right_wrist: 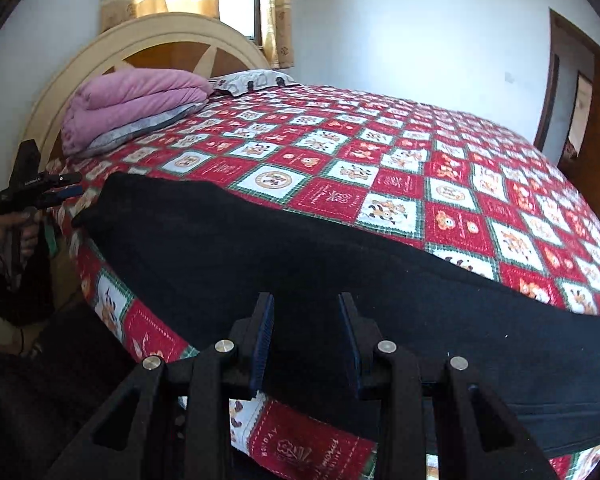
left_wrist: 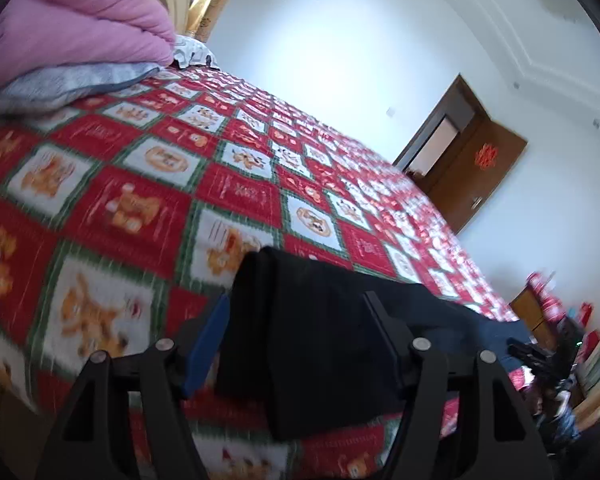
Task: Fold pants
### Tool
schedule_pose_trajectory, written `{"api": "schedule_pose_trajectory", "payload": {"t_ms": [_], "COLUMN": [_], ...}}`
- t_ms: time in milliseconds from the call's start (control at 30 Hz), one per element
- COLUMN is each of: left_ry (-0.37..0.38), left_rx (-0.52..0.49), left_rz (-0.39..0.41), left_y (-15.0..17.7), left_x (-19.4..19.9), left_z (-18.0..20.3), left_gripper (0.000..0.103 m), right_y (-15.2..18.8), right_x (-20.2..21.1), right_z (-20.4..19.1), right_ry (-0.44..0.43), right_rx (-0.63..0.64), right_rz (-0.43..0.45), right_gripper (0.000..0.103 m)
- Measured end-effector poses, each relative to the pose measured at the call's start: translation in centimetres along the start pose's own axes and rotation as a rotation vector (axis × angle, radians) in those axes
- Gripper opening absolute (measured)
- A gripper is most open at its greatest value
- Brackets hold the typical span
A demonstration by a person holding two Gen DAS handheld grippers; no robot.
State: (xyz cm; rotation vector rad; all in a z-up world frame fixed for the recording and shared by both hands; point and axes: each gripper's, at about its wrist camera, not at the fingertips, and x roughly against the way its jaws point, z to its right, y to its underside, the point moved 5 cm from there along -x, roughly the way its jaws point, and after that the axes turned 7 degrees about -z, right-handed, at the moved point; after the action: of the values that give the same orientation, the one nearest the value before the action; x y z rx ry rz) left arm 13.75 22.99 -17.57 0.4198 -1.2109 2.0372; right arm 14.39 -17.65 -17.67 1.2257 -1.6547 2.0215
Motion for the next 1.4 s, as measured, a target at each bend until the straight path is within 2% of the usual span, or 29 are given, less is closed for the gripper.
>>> {"api": "schedule_pose_trajectory", "payload": {"t_ms": [67,133,233,300,367,433,500,533,633,767,800,833,867,900,967,1100,1167,1200,1233,1267,1333,1400], "left_ry": [-0.037,-0.111,-0.179,-0.179,-0.172,-0.168,-0.155,-0.14,-0.115,-0.095,-0.104,-0.154,-0.201,-0.205,-0.152,-0.141,-0.144,-0.147,-0.154,-0.156,-0.149,-0.139], "left_rx": [-0.039,-0.072,-0.08,-0.075,-0.073,-0.074,-0.08,-0.075,-0.053,-0.014,-0.014,-0.037,-0.058,-0.048,0.036,0.084,0.11,0.116,0.117,0.109,0.086,0.066], "left_rz": [-0.02,-0.059,-0.089,-0.084,-0.085,-0.078,-0.082,-0.088,-0.078,-0.029,-0.035,-0.038,-0.042,-0.054,-0.093,-0.078,-0.065,-0.063,-0.064,-0.064,-0.052,-0.047], "left_y": [-0.7,-1.0,-1.0,-0.6,-0.4,-0.4,-0.5,-0.6,-1.5,-4.4,-5.0,-5.4,-5.7,-5.6,-5.2,-3.6,-2.7,-2.2,-1.8,-1.1,-0.1,0.6], "left_x": [-1.6,-3.5,-4.7,-4.5,-4.5,-4.3,-4.1,-4.2,-4.0,-3.6,-4.0,-4.6,-5.1,-5.6,-6.4,-5.4,-4.1,-3.5,-3.1,-2.5,-1.6,-1.0], "left_z": [0.4,0.5,0.0,-0.1,-0.2,-0.2,-0.1,0.0,-0.1,-0.9,-1.1,-1.4,-1.9,-2.5,-4.2,-5.1,-5.1,-4.9,-4.6,-4.2,-3.1,-2.1], "left_gripper": [0.061,0.052,0.048,0.048,0.038,0.022,0.01,0.008,0.007,0.007,0.007,0.0,0.0,0.0,0.0,0.0,0.004,0.015,0.031,0.039,0.069,0.078], "right_y": [-0.2,-0.2,-0.1,0.1,0.4,0.6,0.7,0.8,0.9,1.0,1.0,1.1,1.1,1.2,1.4,1.6,1.6,1.6,1.7,1.9,2.3,2.5], "right_x": [-0.2,-0.2,0.0,0.0,-0.2,-0.6,-0.9,-1.0,-1.2,-1.3,-1.3,-1.4,-1.5,-1.6,-1.7,-1.7,-1.8,-1.9,-1.9,-2.1,-2.3,-2.5], "right_z": [0.5,0.9,1.3,1.5,1.7,1.9,1.9,1.9,1.8,2.1,2.3,2.3,2.4,2.4,2.4,2.3,2.0,1.8,1.4,0.8,-0.4,-1.5], "right_ry": [-0.003,-0.016,-0.03,-0.029,-0.035,-0.039,-0.041,-0.043,-0.044,-0.031,-0.022,-0.003,0.007,0.015,0.016,0.033,0.039,0.042,0.055,0.083,0.118,0.122], "right_rx": [-0.033,-0.061,-0.094,-0.104,-0.114,-0.126,-0.132,-0.133,-0.135,-0.144,-0.143,-0.134,-0.129,-0.125,-0.118,-0.088,-0.066,-0.05,-0.018,0.031,0.121,0.173], "right_rz": [-0.003,-0.001,0.005,0.006,0.005,-0.001,-0.006,-0.009,-0.011,-0.003,-0.002,0.0,-0.001,-0.004,-0.008,-0.003,-0.004,-0.005,-0.005,-0.006,-0.013,-0.019], "right_gripper": [0.034,0.034,0.034,0.034,0.034,0.034,0.034,0.034,0.034,0.034,0.034,0.034,0.034,0.034,0.034,0.034,0.034,0.034,0.034,0.034,0.035,0.038]}}
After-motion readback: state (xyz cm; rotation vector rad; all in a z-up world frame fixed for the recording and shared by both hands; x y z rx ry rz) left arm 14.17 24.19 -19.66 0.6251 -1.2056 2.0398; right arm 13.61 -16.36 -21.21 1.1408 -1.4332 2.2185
